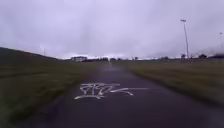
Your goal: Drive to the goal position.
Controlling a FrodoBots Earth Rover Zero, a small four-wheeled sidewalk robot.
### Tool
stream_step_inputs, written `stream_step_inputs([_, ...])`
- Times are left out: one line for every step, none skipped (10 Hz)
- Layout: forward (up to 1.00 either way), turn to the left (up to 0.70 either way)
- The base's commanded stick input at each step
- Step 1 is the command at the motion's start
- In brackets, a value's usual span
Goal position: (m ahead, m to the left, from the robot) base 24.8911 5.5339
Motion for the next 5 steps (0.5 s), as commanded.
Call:
stream_step_inputs([1.0, 0.02])
stream_step_inputs([1.0, 0.02])
stream_step_inputs([1.0, 0.01])
stream_step_inputs([1.0, 0.02])
stream_step_inputs([1.0, 0.01])
